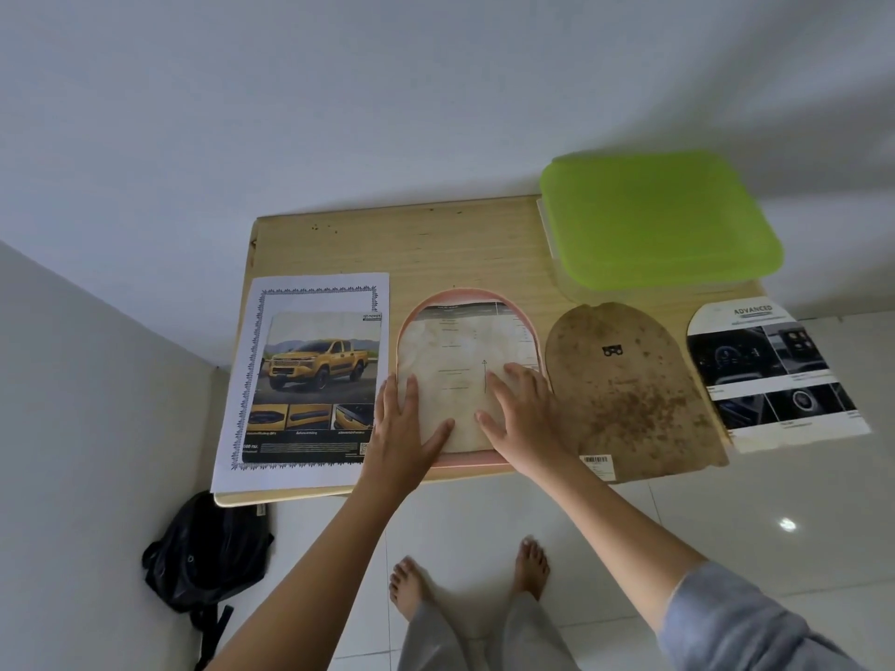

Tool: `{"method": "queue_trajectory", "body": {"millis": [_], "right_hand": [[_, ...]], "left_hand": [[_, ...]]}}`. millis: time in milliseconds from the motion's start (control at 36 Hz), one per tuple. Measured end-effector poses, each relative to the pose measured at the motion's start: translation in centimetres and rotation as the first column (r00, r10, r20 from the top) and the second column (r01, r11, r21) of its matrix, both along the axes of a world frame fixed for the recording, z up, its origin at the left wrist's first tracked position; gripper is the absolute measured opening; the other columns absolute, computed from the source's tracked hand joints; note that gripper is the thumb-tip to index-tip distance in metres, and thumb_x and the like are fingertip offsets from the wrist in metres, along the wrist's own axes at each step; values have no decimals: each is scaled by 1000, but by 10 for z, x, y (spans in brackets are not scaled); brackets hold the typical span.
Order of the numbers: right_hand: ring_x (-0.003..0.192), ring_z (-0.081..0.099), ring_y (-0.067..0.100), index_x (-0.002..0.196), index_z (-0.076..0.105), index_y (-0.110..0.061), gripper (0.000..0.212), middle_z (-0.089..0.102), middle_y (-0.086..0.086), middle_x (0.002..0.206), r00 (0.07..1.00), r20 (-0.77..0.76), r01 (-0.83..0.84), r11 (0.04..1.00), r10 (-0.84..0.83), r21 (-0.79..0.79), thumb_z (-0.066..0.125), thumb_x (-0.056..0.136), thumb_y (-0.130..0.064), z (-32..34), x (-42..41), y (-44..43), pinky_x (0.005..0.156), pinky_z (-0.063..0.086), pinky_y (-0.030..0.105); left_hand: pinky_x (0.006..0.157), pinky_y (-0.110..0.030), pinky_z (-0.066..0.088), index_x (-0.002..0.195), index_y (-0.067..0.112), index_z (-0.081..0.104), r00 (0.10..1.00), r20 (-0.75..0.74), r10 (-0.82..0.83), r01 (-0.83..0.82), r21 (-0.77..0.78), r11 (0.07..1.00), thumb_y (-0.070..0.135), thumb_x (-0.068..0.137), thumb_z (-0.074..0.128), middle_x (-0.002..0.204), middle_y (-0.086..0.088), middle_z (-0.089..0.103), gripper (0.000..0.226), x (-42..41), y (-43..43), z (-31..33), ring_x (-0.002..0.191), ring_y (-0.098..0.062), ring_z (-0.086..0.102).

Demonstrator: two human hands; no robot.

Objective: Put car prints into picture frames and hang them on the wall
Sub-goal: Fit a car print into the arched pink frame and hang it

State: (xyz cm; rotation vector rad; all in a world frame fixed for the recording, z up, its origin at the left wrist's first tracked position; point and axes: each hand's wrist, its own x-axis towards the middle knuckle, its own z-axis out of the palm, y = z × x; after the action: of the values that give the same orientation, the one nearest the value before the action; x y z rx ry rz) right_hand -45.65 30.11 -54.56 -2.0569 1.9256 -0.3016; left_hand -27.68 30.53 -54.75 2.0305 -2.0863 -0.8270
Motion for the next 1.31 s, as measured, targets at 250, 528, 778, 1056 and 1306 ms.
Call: {"method": "queue_trajectory", "body": {"millis": [250, 528, 778, 1056, 1306], "right_hand": [[119, 47, 26, 122, 56, -10, 37, 50, 10, 127, 971, 236, -1, 995, 25, -102, 61, 85, -18, 12, -38, -2, 90, 48, 36], [135, 29, 19, 139, 38, -12, 48, 33, 5, 144, 974, 126, 183, 982, -187, 43, 48, 94, -27, 25, -165, -29, 107, 30, 31], [143, 9, 20, 147, 16, -10, 64, 16, 6, 154, 971, 129, 174, 964, -203, 203, 45, 95, -33, 13, -209, -57, 115, 20, 38], [129, 30, 30, 139, 32, -1, 61, 39, 17, 136, 962, 156, 219, 975, -222, 41, 55, 89, -26, -5, -204, -61, 108, 27, 38], [116, 36, 32, 128, 47, -4, 57, 42, 17, 120, 929, 240, 259, 959, -281, 117, 67, 80, -28, -4, -215, -79, 101, 32, 34]], "left_hand": [[109, -49, 29, 144, 14, 19, 996, 18, 84, -82, -92, 992, 55, 88, 45, 154, -10, 7, 74, -21, -12, 13, 142, -30, 7], [115, -38, 15, 145, 11, 26, 976, -118, -185, 156, -220, 963, 57, 88, 25, 155, -9, 17, 73, -154, -25, 29, 145, -21, 4], [106, -48, 26, 140, 6, 34, 927, 171, -334, 362, -178, 915, 55, 94, 24, 149, -17, 29, 68, -226, -3, -15, 137, -34, 24], [113, -44, 11, 146, 9, 23, 919, 221, -325, 362, -153, 920, 60, 94, 15, 154, -15, 17, 74, -228, 0, -32, 143, -31, 7], [115, -41, 6, 148, 11, 18, 928, 214, -306, 345, -175, 922, 60, 93, 18, 156, -13, 11, 74, -229, 1, -30, 144, -29, 2]]}}
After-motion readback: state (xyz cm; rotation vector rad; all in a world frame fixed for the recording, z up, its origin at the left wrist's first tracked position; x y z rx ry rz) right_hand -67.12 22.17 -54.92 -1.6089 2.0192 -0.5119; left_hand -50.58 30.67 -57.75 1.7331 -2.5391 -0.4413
